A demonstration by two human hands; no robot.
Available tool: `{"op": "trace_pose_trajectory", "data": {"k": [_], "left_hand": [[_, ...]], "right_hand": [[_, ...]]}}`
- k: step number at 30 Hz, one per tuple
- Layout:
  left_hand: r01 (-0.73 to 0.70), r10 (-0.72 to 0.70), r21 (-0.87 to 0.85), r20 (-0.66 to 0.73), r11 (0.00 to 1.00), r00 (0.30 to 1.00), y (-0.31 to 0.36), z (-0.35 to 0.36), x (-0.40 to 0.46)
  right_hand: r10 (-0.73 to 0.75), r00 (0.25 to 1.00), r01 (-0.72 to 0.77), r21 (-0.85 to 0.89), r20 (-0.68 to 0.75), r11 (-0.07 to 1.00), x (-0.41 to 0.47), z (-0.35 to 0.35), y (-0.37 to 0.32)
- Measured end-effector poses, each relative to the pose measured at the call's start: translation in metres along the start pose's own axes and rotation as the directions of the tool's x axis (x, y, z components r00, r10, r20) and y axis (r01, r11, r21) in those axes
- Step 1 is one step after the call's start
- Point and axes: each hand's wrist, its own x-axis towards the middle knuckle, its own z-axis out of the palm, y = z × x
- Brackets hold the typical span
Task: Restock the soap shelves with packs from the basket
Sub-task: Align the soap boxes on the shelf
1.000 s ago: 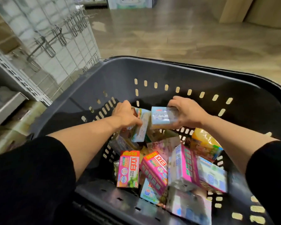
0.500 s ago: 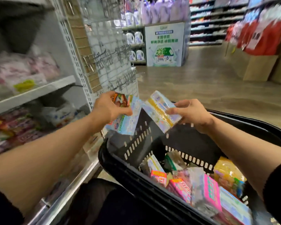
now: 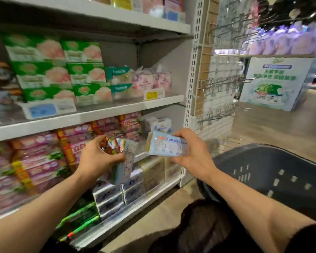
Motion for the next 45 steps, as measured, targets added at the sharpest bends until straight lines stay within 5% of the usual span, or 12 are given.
{"op": "trace_pose_trajectory", "data": {"k": [9,21,29,33,39,45], "left_hand": [[0.223,-0.193,0.136,-0.205,0.965,0.96,-0.091,-0.088,-0.026],[0.299,-0.305,-0.069,-0.312,0.952,0.9,-0.109,-0.138,-0.029],[0.342,-0.359,-0.109,-0.276,0.933,0.892,-0.107,-0.11,-0.017],[0.332,-0.345,-0.094,-0.271,0.939,0.899,-0.104,-0.095,-0.01],[0.379,-0.358,0.038,-0.248,0.925,0.9,-0.106,-0.078,-0.012],[0.387,-0.346,0.114,-0.272,0.915,0.898,-0.109,-0.068,-0.016]], "right_hand": [[-0.473,0.876,0.481,-0.235,0.094,0.844,0.024,0.133,-0.028],[-0.594,0.803,0.574,-0.21,-0.042,0.791,0.045,0.223,-0.062],[-0.355,0.933,0.359,-0.263,0.065,0.895,0.043,0.234,-0.042],[-0.126,0.968,0.154,-0.116,0.217,0.981,0.049,0.222,-0.034],[0.094,0.834,-0.083,-0.045,0.544,0.996,0.044,0.22,-0.022],[0.189,0.774,-0.13,-0.14,0.604,0.982,0.045,0.234,-0.014]]}}
